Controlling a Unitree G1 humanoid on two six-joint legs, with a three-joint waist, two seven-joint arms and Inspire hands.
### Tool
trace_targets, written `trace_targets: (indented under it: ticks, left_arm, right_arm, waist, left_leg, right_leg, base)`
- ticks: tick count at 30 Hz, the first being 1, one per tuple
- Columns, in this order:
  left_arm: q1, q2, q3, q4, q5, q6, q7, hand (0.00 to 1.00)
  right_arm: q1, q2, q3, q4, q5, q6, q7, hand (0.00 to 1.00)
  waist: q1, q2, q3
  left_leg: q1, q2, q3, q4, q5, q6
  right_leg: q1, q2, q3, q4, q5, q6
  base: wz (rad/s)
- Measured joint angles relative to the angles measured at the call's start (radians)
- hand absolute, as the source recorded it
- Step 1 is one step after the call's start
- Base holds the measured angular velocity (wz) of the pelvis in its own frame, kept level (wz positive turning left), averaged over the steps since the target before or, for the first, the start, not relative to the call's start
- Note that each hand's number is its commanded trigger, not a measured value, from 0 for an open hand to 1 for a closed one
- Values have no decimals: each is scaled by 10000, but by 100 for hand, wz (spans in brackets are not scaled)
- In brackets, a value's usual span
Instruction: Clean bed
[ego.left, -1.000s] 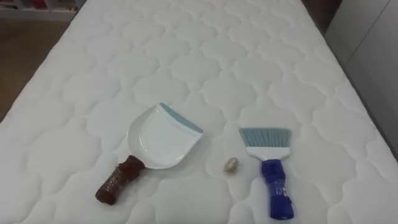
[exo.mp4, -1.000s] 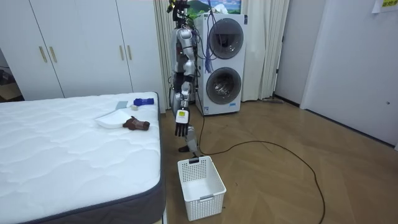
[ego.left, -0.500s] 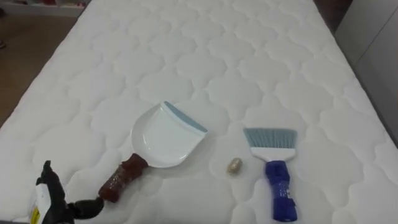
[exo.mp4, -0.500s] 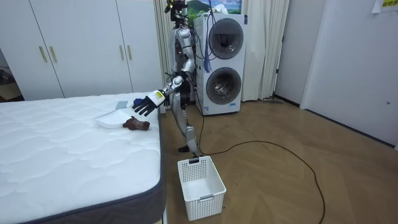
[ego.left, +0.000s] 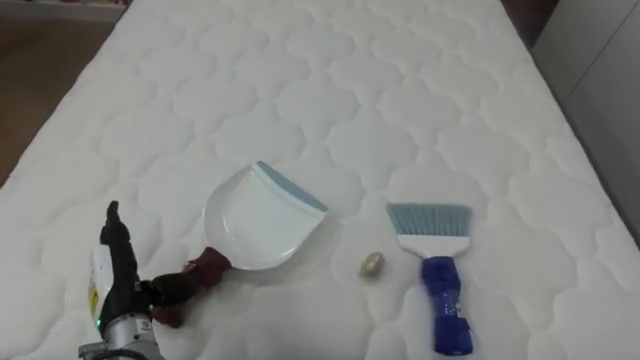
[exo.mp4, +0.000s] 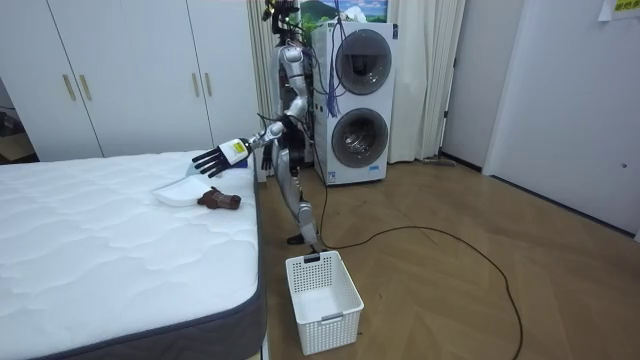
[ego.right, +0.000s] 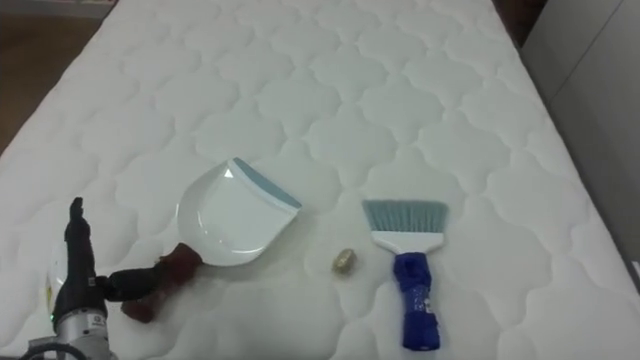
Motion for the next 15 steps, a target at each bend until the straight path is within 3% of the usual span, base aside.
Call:
trace_targets:
  ticks: [8,15]
  left_arm:
    - [-123,163,-367,112,26,96,-319,0]
    - [-208,198,-460,212,14,161,-365,0]
  right_arm:
    - [-6,-9,6,-6,177,1,-12,0]
    - [-1,-65,24,-7,806,7,-9,0]
  waist:
    - [-4,29,-17]
    - [-289,120,-16]
  left_leg:
    - [-173,-2,33,14,1,-1]
    - [-354,0,19,13,2,-2]
  right_leg:
    - [-248,8,103,-8,17,-11]
    - [-364,7,100,-39,21,-13]
  base:
    - [-2]
    - [1]
